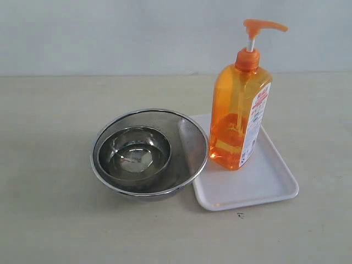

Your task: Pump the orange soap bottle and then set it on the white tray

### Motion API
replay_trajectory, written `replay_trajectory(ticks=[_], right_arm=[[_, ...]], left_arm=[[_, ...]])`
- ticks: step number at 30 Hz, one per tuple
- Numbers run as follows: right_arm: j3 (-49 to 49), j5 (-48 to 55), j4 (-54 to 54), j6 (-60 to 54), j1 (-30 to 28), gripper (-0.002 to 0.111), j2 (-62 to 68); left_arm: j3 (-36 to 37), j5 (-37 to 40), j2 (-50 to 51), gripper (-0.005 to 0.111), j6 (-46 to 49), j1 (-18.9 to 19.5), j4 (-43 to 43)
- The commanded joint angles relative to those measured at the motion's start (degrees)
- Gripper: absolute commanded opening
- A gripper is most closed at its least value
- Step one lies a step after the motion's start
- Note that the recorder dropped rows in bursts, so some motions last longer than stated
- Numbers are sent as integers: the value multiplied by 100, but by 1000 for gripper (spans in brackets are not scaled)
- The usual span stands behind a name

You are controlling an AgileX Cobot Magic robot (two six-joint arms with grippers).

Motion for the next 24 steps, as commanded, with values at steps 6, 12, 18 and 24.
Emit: replay_trajectory(ticks=[6,12,18,24], right_arm=[[-2,-31,-16,-1,-13,0,-36],[-2,-31,-16,-1,-13,0,-36],[-2,-31,-16,-1,-13,0,-36],[-2,-31,-16,-1,-13,0,-36]], left_arm=[[271,927,-1472,5,-291,979,-11],[271,1622,-2164,5,-254,1462,15],[271,1874,-2164,5,228,1713,52],[271,2537,-2164,5,208,1840,23]])
